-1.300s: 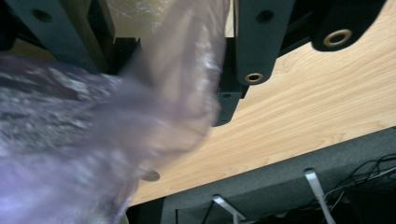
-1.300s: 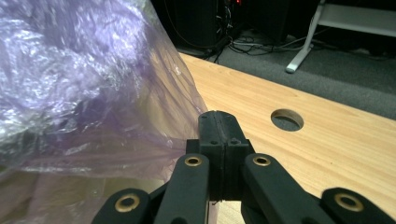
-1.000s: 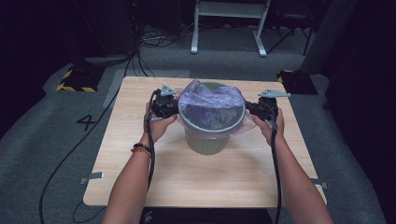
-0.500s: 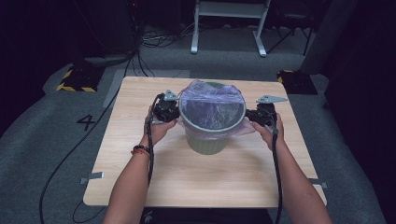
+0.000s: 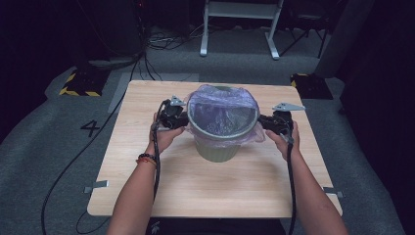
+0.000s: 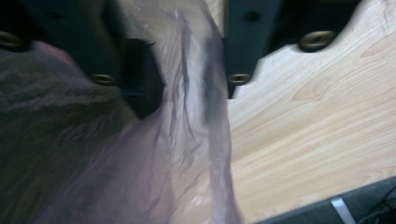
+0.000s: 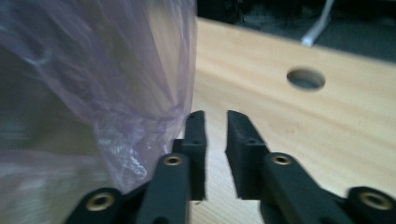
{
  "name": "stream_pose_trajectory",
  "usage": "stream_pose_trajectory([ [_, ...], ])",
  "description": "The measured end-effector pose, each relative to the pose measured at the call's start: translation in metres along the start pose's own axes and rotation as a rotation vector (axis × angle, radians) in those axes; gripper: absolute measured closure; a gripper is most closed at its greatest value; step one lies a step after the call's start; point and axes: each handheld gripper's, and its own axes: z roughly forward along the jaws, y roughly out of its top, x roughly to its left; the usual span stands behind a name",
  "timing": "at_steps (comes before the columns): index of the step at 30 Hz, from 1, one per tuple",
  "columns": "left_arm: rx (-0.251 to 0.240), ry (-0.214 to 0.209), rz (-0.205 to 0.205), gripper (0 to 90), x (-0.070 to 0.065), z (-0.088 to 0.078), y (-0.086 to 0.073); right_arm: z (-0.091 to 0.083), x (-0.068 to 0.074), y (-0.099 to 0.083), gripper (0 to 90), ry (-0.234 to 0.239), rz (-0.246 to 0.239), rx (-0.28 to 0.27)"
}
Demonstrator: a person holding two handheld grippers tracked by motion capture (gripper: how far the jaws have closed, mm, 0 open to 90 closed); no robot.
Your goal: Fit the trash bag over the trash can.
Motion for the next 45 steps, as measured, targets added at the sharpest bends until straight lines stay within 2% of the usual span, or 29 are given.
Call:
stream_pose_trajectory([
  [2,-0.032,0.018,-0.021,54.4,0.002,-0.009,-0.003,-0.01,0.0,0.003,71.4,-0.031,-0.032,-0.019],
  [5,-0.065,0.038,-0.04,36.2,0.005,-0.022,-0.006,-0.027,0.002,0.008,63.2,-0.039,-0.062,-0.056],
  [7,-0.104,0.028,-0.048,28.7,0.006,-0.034,-0.01,-0.037,0.003,0.011,58.0,-0.057,-0.079,-0.073],
  [10,-0.142,0.006,-0.029,20.7,0.005,-0.049,-0.016,-0.052,0.005,0.014,49.9,-0.036,-0.089,-0.116],
  [11,-0.144,-0.004,0.003,18.8,0.001,-0.056,-0.018,-0.057,0.007,0.014,47.3,-0.025,-0.1,-0.126],
  [14,-0.14,-0.023,0.059,16.1,-0.008,-0.064,-0.022,-0.07,0.015,0.013,42.5,0.027,-0.152,-0.159],
  [19,-0.137,-0.097,0.152,16.1,-0.033,-0.074,-0.032,-0.085,0.035,0.003,39.6,0.104,-0.249,-0.181],
  [21,-0.147,-0.122,0.167,16.2,-0.042,-0.076,-0.035,-0.09,0.044,-0.002,37.2,0.126,-0.287,-0.18],
  [22,-0.152,-0.129,0.174,16.4,-0.045,-0.076,-0.036,-0.092,0.048,-0.005,37.1,0.158,-0.307,-0.181],
  [23,-0.155,-0.142,0.175,17.1,-0.048,-0.075,-0.037,-0.093,0.052,-0.007,36.5,0.171,-0.32,-0.175],
  [25,-0.151,-0.154,0.187,17.2,-0.053,-0.073,-0.038,-0.089,0.059,-0.01,34.4,0.179,-0.349,-0.148],
  [27,-0.127,-0.151,0.217,18.0,-0.057,-0.067,-0.037,-0.079,0.064,-0.012,31.5,0.143,-0.387,-0.097],
  [29,-0.101,-0.134,0.229,19.4,-0.057,-0.06,-0.035,-0.069,0.066,-0.014,29.5,0.113,-0.393,-0.066],
  [30,-0.095,-0.15,0.227,21.2,-0.056,-0.056,-0.034,-0.064,0.066,-0.015,30.4,0.095,-0.392,-0.054],
  [31,-0.092,-0.158,0.224,25.0,-0.055,-0.054,-0.034,-0.06,0.066,-0.015,36.4,0.086,-0.394,-0.049],
  [33,-0.087,-0.174,0.222,33.9,-0.053,-0.05,-0.031,-0.054,0.066,-0.016,54.9,0.076,-0.401,-0.048],
  [35,-0.096,-0.148,0.236,59.5,-0.052,-0.048,-0.03,-0.05,0.065,-0.017,68.4,0.084,-0.402,-0.058],
  [38,-0.088,-0.178,0.229,76.4,-0.048,-0.045,-0.03,-0.046,0.062,-0.018,86.0,0.107,-0.391,-0.075],
  [41,-0.093,-0.188,0.216,87.4,-0.046,-0.045,-0.033,-0.043,0.062,-0.021,90.0,0.133,-0.385,-0.067],
  [45,-0.058,-0.179,0.231,89.8,-0.045,-0.04,-0.036,-0.037,0.064,-0.027,90.0,0.139,-0.405,-0.016],
])
